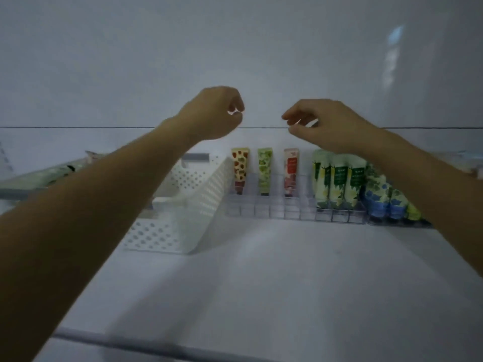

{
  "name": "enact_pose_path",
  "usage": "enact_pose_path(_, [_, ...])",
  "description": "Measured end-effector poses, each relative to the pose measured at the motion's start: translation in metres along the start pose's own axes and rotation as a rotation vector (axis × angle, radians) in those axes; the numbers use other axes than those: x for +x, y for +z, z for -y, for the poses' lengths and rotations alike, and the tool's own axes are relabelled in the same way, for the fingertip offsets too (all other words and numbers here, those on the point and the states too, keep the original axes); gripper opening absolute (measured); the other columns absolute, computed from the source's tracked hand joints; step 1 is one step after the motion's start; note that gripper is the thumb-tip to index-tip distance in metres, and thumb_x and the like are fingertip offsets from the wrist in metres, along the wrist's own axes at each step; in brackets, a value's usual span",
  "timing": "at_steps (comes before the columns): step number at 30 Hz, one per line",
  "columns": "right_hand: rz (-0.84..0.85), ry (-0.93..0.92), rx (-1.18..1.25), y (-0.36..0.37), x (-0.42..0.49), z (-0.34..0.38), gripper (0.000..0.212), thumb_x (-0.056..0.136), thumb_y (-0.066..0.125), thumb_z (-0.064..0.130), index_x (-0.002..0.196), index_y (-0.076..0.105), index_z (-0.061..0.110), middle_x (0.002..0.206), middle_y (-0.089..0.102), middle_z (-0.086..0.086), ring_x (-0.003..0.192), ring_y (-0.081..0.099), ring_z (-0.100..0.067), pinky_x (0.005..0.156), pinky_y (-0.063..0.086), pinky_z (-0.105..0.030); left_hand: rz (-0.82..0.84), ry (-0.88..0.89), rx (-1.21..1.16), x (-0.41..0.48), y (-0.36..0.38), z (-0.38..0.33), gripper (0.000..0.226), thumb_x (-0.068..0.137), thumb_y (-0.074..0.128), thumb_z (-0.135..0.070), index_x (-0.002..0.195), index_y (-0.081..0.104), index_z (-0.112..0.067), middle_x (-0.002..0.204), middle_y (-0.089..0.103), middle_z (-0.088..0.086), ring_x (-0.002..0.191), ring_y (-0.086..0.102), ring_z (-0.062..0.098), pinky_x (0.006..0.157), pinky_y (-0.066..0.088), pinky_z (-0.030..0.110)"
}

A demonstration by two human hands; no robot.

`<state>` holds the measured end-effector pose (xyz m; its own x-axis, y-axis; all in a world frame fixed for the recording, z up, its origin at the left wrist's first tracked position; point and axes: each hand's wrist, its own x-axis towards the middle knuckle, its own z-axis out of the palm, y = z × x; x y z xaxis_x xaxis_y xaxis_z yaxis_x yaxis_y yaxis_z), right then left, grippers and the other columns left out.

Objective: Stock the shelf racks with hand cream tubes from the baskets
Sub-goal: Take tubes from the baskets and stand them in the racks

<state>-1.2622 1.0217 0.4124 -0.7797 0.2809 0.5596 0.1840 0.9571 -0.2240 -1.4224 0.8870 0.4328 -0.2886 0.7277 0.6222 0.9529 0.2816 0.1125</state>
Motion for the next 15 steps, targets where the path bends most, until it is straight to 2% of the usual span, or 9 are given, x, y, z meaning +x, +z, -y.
enact_pose_path(4, [0.093, -0.094, -0.005, 0.037, 0.033, 0.056, 0.028, 0.093, 0.053, 0.025, 0.119, 0.057, 0.02, 0.107, 0.057, 0.009, 0.096, 0.054, -0.006, 0.078, 0.039, -0.013, 0.067, -0.125, 0.093, -0.022, -0.035, 0.077, 0.028, 0.093, 0.05, -0.019, 0.117, 0.059, -0.009, 0.12, 0.06, 0.01, 0.108, 0.055, 0.025, 0.084, 0.035, 0.025])
enact_pose_path(8, [0.196, -0.153, -0.008, 0.07, 0.067, 0.107, 0.027, 0.093, 0.051, 0.028, 0.118, 0.058, 0.022, 0.112, 0.06, 0.007, 0.103, 0.055, -0.009, 0.09, 0.042, -0.022, 0.172, -0.254, 0.121, -0.049, -0.058, 0.153, 0.026, 0.092, 0.053, -0.017, 0.116, 0.059, -0.007, 0.118, 0.061, 0.012, 0.104, 0.056, 0.025, 0.084, 0.037, 0.027])
enact_pose_path(12, [0.314, -0.189, -0.047, 0.104, 0.102, 0.154, 0.027, 0.093, 0.05, 0.031, 0.118, 0.057, 0.023, 0.119, 0.059, 0.004, 0.104, 0.055, -0.009, 0.089, 0.043, -0.023, 0.322, -0.387, 0.15, -0.075, -0.071, 0.22, 0.024, 0.089, 0.058, -0.017, 0.111, 0.061, -0.009, 0.115, 0.062, 0.013, 0.099, 0.056, 0.026, 0.087, 0.041, 0.031])
enact_pose_path(15, [0.418, -0.223, -0.097, 0.13, 0.12, 0.181, 0.028, 0.093, 0.05, 0.033, 0.118, 0.058, 0.023, 0.12, 0.058, 0.006, 0.103, 0.054, -0.008, 0.09, 0.043, -0.023, 0.428, -0.404, 0.184, -0.09, -0.073, 0.26, 0.026, 0.086, 0.063, -0.02, 0.111, 0.061, -0.012, 0.114, 0.063, 0.009, 0.098, 0.057, 0.023, 0.087, 0.041, 0.029])
